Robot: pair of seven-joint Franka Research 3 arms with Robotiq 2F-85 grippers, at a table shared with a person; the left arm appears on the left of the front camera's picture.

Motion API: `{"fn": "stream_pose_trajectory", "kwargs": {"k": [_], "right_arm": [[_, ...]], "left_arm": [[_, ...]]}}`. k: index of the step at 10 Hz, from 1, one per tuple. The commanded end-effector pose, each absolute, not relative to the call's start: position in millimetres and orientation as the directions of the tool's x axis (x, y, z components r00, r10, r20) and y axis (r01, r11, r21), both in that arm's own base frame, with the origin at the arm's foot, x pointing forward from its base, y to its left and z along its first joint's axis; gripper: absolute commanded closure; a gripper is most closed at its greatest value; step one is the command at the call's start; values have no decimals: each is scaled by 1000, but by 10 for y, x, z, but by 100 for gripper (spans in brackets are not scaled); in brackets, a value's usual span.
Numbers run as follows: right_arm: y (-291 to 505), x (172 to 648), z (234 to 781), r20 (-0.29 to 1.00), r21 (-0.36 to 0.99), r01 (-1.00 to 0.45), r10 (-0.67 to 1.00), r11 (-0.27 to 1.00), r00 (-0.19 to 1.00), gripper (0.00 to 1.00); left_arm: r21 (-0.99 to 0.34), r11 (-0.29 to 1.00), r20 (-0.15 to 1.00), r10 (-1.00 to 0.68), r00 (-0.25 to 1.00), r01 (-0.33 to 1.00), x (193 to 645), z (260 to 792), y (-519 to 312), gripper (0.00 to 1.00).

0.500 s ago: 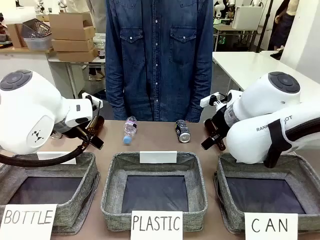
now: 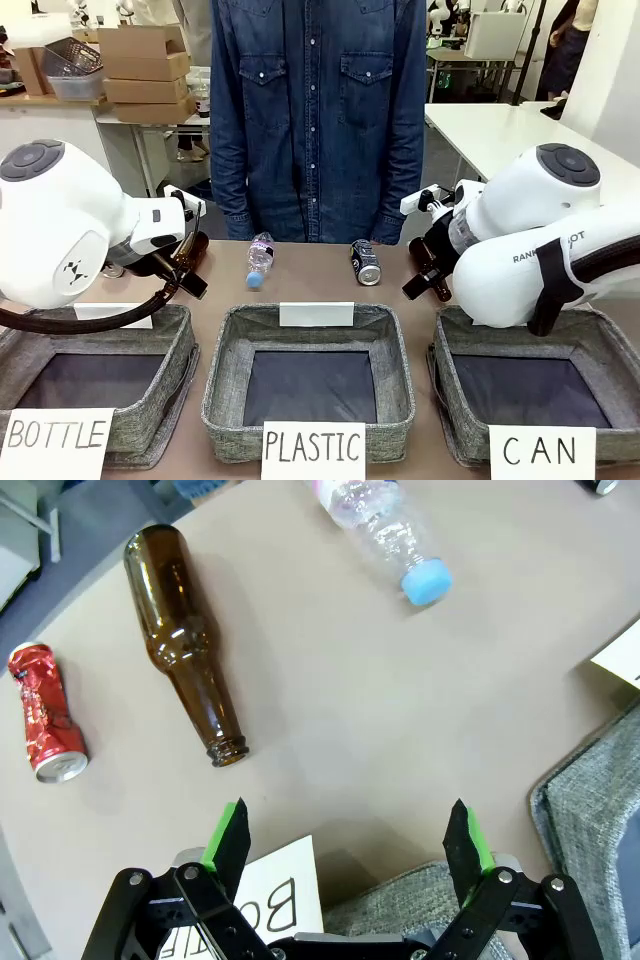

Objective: Sort the can waste into the basket.
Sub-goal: Pick up the can waste from the table and place it in the right Fabric basket.

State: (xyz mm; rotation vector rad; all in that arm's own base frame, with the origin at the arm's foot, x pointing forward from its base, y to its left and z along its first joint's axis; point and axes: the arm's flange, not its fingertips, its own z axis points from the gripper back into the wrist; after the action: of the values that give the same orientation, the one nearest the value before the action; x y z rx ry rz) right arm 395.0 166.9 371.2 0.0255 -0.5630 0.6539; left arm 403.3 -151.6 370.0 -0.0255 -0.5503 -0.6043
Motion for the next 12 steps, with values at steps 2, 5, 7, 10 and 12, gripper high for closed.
{"fn": "stream_pose_trajectory", "kwargs": {"k": [2, 5, 7, 10, 12], "right_arm": [[1668, 3950, 3712, 504, -150, -582, 569, 799, 650, 0], [1668, 3950, 3712, 504, -150, -582, 569, 799, 650, 0], [1639, 3908, 3847, 467, -120, -618, 594, 777, 655, 0], [1296, 3300, 4862, 587, -207, -671, 639, 712, 497, 0], [1104, 3020, 5206, 662, -192, -683, 607, 705, 440, 0]], "left_arm": [[135, 827, 498, -533, 684, 546, 4033, 3701, -1517, 0], [135, 827, 498, -533, 684, 546, 4033, 3701, -1517, 0], [134, 827, 498, -533, 684, 546, 4033, 3700, -1516, 0], [25, 828, 425, -517, 743, 561, 3444, 4669, -1361, 0], [95, 838, 559, -491, 668, 537, 3053, 5104, -1251, 0]]}}
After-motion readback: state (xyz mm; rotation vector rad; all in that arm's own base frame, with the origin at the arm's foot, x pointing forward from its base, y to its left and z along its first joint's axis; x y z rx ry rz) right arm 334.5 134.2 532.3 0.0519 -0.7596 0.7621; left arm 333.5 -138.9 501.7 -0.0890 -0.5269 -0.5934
